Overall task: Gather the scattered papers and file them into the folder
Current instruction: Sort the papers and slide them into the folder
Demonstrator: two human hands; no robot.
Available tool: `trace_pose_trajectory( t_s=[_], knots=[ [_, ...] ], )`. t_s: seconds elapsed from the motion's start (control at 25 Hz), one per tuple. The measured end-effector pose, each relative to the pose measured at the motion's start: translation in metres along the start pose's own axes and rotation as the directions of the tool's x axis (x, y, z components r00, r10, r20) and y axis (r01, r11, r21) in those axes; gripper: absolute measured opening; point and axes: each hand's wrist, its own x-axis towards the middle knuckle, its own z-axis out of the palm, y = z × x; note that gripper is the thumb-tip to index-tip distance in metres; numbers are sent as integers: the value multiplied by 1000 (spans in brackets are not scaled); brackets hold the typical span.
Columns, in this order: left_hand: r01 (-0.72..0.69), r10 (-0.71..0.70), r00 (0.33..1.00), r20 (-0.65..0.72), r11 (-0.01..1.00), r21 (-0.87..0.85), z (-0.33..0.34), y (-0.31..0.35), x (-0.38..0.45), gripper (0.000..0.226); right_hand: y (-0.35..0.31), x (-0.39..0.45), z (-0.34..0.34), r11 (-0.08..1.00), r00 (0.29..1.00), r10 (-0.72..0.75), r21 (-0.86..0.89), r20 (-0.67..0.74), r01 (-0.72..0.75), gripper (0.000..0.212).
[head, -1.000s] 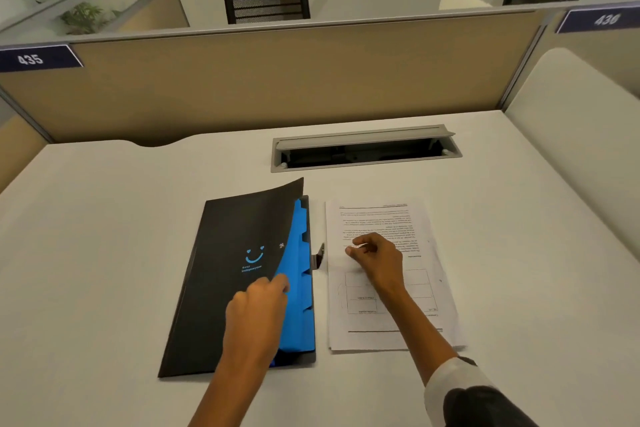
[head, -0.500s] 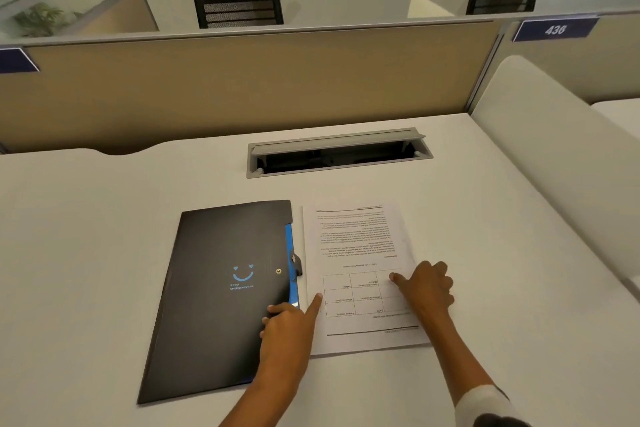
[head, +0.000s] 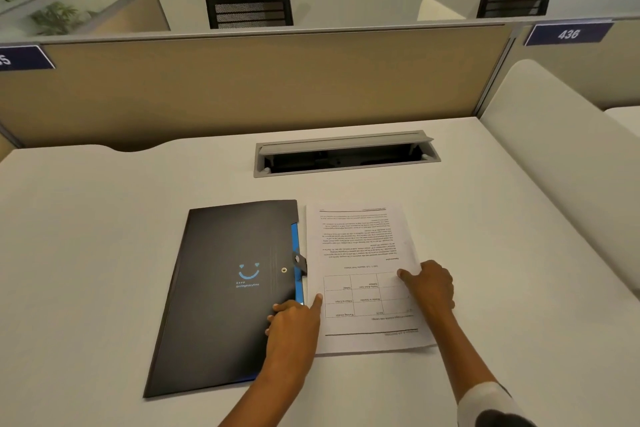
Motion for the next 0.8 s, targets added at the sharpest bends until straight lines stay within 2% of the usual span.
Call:
trace_pose_trajectory(
  t_s=[0.2,0.32,0.4,0.48,0.6,0.68,0.8],
  knots=[
    [-7,7,1000,7,1000,7,0,0,1,69,2,15,-8,973,996,24,228,83,-43,41],
    [-9,9,1000,-1,1000,-3,-1,0,-2,68,0,20,-21,897,964,40,415,265,-151,34],
    [-6,6,1000,1,1000,-9,-2,0,-4,68,-2,18,-30,876,915,50,423,401,-233,22],
    [-5,5,1000,3,1000,-5,-4,-1,-5,69,0,17,-32,893,891,37,386,452,-233,18],
    [4,-4,1000,-6,997,-80,-9,-4,-11,74,4,16,-31,910,914,-7,381,405,-162,20],
    [39,-52,996,-77,986,-161,-14,-14,-18,78,9,15,-35,896,926,-76,432,370,-99,16],
    [127,-179,972,-154,946,-297,-25,-37,-31,64,18,13,-48,811,951,-183,585,250,2,17]
  ],
)
